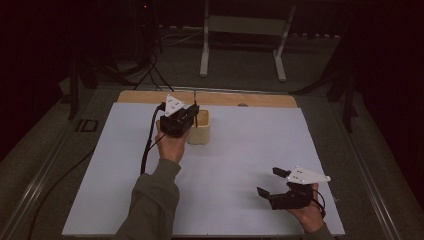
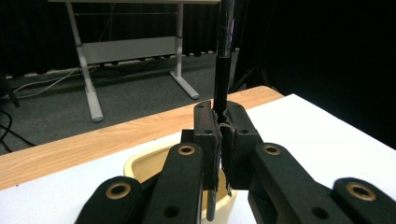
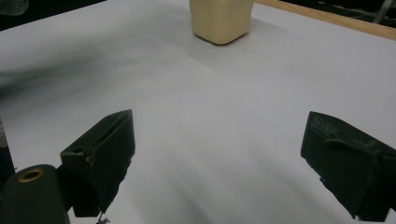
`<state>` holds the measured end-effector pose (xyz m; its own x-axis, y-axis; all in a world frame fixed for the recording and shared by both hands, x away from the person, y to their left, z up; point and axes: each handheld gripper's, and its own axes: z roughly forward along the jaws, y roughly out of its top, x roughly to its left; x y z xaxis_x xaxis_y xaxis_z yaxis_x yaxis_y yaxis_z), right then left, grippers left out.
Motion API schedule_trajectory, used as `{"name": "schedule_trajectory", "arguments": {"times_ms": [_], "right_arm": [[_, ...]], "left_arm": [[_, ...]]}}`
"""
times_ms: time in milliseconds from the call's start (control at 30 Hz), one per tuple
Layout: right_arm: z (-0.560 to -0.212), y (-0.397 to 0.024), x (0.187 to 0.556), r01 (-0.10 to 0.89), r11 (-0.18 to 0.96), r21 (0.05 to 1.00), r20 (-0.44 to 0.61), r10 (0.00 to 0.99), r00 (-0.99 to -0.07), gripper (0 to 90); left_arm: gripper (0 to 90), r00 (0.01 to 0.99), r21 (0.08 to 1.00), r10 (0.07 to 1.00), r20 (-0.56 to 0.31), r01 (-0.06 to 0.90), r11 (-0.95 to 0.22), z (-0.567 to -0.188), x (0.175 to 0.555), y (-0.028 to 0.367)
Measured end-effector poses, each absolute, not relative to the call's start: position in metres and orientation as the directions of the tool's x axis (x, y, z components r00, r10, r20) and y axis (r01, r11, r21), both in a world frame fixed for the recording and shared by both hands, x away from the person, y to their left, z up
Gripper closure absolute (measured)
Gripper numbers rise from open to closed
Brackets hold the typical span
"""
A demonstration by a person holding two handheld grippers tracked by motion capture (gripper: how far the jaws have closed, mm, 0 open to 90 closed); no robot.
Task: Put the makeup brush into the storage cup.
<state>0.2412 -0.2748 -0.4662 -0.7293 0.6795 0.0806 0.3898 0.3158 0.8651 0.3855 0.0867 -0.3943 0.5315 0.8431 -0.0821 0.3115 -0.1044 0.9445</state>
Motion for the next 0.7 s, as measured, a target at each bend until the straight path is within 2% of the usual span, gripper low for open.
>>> {"name": "schedule_trajectory", "arguments": {"times_ms": [700], "right_arm": [[-0.466,-0.275,0.241,0.388,0.315,0.866,0.084,0.674,-0.734,9.8]], "left_arm": [[86.7,0.492,0.939,0.866,-0.086,0.331,-0.094,-0.401,0.401,0.086]]}}
